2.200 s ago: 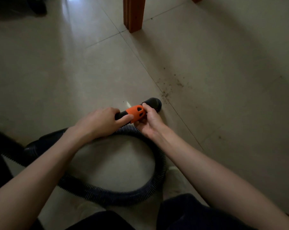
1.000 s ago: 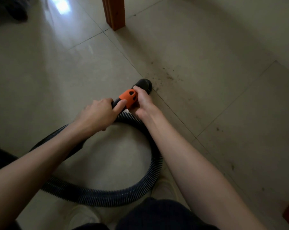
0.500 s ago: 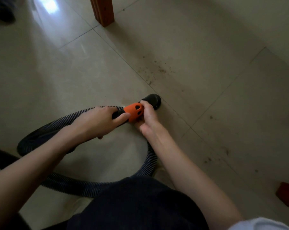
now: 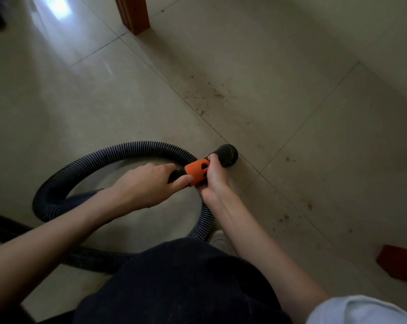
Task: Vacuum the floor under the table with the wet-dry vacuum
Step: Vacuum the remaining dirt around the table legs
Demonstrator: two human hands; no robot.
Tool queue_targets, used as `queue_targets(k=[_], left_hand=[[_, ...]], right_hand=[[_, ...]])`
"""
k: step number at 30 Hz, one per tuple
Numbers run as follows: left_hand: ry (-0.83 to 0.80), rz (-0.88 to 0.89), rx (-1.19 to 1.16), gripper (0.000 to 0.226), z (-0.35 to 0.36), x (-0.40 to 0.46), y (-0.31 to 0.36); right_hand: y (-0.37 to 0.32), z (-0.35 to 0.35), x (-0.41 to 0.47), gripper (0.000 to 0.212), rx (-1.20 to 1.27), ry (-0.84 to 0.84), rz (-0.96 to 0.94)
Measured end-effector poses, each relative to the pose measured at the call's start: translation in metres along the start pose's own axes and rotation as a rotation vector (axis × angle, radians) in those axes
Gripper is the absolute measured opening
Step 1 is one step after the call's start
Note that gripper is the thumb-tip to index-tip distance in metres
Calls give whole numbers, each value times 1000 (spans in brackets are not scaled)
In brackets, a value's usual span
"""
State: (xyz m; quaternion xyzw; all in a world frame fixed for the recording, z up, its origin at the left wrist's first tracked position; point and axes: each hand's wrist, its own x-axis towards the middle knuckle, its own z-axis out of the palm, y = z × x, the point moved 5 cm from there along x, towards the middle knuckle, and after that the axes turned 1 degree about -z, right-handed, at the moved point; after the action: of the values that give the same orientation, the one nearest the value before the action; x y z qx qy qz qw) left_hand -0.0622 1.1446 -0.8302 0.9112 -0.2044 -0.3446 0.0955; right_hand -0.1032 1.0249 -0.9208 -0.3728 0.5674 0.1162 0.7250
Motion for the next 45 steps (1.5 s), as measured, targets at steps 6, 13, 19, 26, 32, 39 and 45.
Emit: queue_targets(k=[6,13,19,26,32,39,45], left_hand=[[88,2,69,45,3,6,-6],[106,-90,-21,46,5,7,-14],[195,-130,-73,46,-2,19,-16],[256,-190,-166,46,-14,32,-31],[294,-169,-183,45,-27,40,-24],[253,-215,-188,46,-20,46,-36],[273,-248,-229,49,-38,57,-50]], right_hand=[[-1,-1,1,46,116,-83,-16],[-6,16,8,49,39,-146,-5],[-23,45,24,56,-26,-169,-15],[-38,81,33,49,-104,-166,-60],[-56,81,44,45,-124,-147,-112],[-49,92,45,35,-173,-153,-74],[-62,122,48,39,-213,-159,-87]])
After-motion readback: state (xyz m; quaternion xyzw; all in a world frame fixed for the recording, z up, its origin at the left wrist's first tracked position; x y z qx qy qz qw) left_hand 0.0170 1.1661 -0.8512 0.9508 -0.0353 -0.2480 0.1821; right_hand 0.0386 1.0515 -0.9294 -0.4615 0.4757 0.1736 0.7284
